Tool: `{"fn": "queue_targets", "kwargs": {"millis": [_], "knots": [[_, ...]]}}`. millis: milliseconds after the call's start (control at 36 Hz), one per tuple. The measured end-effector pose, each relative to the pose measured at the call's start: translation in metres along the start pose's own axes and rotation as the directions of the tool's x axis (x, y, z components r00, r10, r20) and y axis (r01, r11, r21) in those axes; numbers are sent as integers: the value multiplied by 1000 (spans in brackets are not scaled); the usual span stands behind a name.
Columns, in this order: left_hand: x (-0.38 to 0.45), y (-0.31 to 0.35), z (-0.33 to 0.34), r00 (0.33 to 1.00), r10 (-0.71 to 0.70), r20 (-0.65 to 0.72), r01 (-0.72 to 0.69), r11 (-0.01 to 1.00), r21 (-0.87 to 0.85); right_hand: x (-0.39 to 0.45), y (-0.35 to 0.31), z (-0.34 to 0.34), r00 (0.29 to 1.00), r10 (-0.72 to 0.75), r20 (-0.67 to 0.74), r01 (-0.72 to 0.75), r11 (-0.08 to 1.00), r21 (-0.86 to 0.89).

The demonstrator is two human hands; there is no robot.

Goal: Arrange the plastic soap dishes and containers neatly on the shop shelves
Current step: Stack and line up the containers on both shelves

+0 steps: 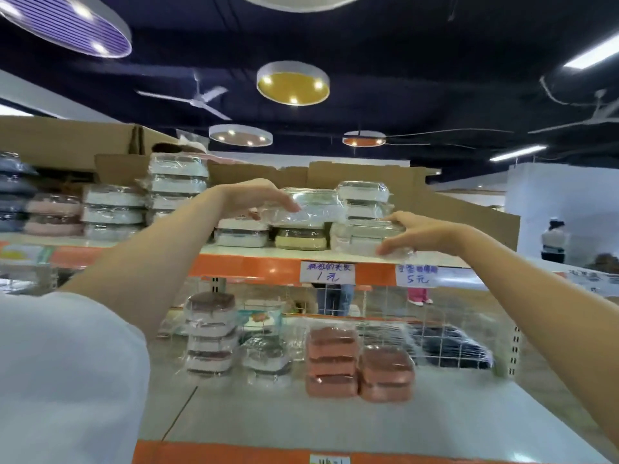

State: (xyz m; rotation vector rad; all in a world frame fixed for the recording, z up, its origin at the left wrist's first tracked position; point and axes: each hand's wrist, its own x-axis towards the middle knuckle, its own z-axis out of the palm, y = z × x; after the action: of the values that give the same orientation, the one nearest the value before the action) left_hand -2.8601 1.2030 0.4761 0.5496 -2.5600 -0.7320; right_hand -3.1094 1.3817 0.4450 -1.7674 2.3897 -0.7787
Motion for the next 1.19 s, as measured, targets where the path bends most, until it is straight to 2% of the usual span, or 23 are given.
{"fn": "queue_targets", "kwargs": {"millis": [278, 444, 583, 667, 861, 1028, 1194], "knots": [[99, 34, 56, 1000, 6, 12, -6, 1000, -14, 61, 118, -49, 990, 114, 81, -115, 993, 15], [144, 51, 81, 998, -20, 67, 21, 1000, -6, 100, 168, -65, 980, 177, 95, -169, 982, -80], [174, 58, 96, 997, -50, 52, 50, 999, 11, 133, 190, -62, 971, 192, 142, -173, 976, -135], [185, 62, 101, 997, -56, 49, 55, 998, 30, 148, 197, -53, 963, 180, 200, -160, 981, -112], [195, 70, 105, 997, -63, 41, 60, 996, 65, 159, 205, -48, 959, 159, 234, -149, 987, -59], [198, 78, 111, 995, -68, 79, 61, 994, 92, 147, 204, -71, 955, 53, 291, -99, 984, 146], [212, 90, 123, 994, -33, 106, 24, 996, 89, 125, 191, -96, 946, -89, 311, -54, 904, 424]]}}
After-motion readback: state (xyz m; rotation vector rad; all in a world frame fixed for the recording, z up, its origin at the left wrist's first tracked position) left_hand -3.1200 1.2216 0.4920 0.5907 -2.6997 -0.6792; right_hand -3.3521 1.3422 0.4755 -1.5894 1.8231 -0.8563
